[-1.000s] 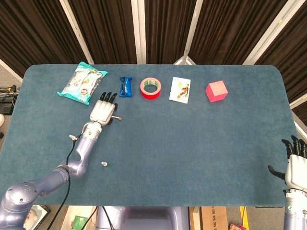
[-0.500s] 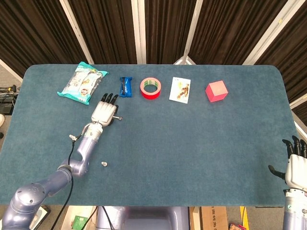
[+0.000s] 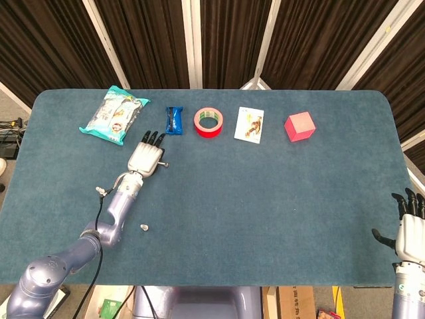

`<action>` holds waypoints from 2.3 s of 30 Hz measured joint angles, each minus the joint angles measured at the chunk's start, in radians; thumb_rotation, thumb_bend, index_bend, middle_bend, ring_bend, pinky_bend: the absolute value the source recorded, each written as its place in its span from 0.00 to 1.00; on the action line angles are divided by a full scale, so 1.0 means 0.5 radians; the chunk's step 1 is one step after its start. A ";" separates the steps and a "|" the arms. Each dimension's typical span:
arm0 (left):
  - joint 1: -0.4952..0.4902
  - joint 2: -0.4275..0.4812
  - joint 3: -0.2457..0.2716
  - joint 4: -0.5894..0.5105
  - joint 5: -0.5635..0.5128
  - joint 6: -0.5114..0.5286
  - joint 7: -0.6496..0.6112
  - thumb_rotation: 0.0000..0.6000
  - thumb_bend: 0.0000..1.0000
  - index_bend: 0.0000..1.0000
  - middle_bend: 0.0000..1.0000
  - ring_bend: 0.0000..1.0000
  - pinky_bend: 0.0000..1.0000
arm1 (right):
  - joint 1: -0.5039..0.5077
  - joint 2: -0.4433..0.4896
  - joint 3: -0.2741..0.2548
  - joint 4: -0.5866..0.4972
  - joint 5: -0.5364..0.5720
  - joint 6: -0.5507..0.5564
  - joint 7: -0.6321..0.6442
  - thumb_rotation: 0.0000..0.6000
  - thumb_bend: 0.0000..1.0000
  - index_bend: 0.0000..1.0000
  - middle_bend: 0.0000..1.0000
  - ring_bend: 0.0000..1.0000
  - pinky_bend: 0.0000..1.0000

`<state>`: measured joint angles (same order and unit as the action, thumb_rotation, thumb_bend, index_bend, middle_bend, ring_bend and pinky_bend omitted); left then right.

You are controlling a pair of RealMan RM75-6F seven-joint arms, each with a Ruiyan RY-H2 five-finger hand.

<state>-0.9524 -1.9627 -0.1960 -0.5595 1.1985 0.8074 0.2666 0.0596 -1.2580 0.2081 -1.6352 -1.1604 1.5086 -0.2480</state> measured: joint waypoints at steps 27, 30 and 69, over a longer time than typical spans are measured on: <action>0.013 0.083 0.097 -0.083 0.243 0.271 0.219 1.00 0.49 0.57 0.06 0.00 0.00 | 0.000 -0.003 -0.005 -0.009 -0.015 0.000 0.011 1.00 0.10 0.23 0.09 0.05 0.00; 0.015 0.118 0.145 -0.099 0.310 0.330 0.346 1.00 0.49 0.56 0.06 0.00 0.00 | -0.001 -0.001 -0.006 -0.013 -0.015 -0.003 0.014 1.00 0.10 0.23 0.09 0.05 0.00; 0.059 0.307 0.202 -0.538 0.293 0.241 1.221 1.00 0.48 0.53 0.04 0.00 0.00 | -0.003 0.019 0.004 -0.018 -0.003 -0.014 0.052 1.00 0.10 0.23 0.09 0.05 0.00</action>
<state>-0.9230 -1.8093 -0.0948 -0.8288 1.3452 0.9280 0.8771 0.0579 -1.2484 0.2099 -1.6442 -1.1619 1.5014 -0.2217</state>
